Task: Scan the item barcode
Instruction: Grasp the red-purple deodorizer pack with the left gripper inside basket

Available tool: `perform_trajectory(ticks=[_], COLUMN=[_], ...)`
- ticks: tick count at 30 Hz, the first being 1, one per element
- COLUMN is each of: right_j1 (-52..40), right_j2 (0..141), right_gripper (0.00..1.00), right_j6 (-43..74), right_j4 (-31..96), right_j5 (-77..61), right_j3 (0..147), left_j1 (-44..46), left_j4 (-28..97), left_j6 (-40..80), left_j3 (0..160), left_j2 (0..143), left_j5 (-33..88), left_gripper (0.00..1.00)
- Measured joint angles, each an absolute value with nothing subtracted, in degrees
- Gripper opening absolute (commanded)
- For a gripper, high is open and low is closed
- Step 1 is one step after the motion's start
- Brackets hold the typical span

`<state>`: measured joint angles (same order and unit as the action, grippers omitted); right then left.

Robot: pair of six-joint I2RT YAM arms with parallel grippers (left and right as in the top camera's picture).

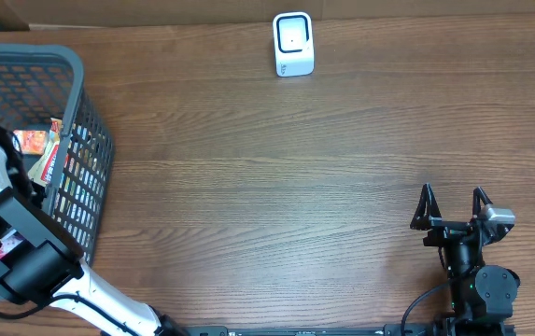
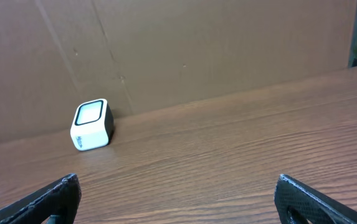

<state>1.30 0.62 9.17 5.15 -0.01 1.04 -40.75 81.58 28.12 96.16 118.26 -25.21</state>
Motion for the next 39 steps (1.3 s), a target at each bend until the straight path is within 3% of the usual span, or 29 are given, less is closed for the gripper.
perform_trajectory(ticks=[8, 9, 10, 11, 16, 21, 32, 39], right_j1=[1.3, 1.28, 1.3, 1.3, 1.3, 1.3, 1.3, 1.3], right_j2=[0.62, 0.62, 0.62, 0.62, 0.62, 0.62, 0.62, 0.62], right_gripper=[1.0, 1.0, 1.0, 1.0, 1.0, 1.0, 1.0, 1.0], right_j6=[9.17, 9.15, 9.19, 9.19, 9.15, 9.17, 9.17, 9.17], right_j4=[5.17, 5.17, 5.19, 5.17, 5.15, 5.15, 5.19, 5.15], right_j5=[0.01, 0.01, 0.01, 0.01, 0.01, -0.01, 0.01, -0.01], right_j3=[1.04, 1.04, 1.04, 1.04, 1.04, 1.04, 1.04, 1.04], left_j1=[-40.01, -39.72, -39.38, -39.16, -38.5, -39.07, -43.94, -43.88], left_j4=[92.49, 93.17, 93.56, 93.69, 93.21, 87.94, 81.12, 73.52], left_j6=[20.88, 20.27, 19.44, 18.68, 14.0, 11.51, 25.74, 28.58], left_j3=[122.48, 124.7, 126.93, 128.53, 128.9, 118.48, 99.37, 92.68], left_j2=[118.26, 118.24, 118.19, 118.08, 117.62, 117.45, 117.45, 117.45], left_j5=[-14.61, -13.5, -12.36, -11.6, -9.41, -9.41, -25.67, -28.84], left_gripper=[0.04, 0.2, 0.73, 1.0, 1.0, 1.0, 1.0, 1.0])
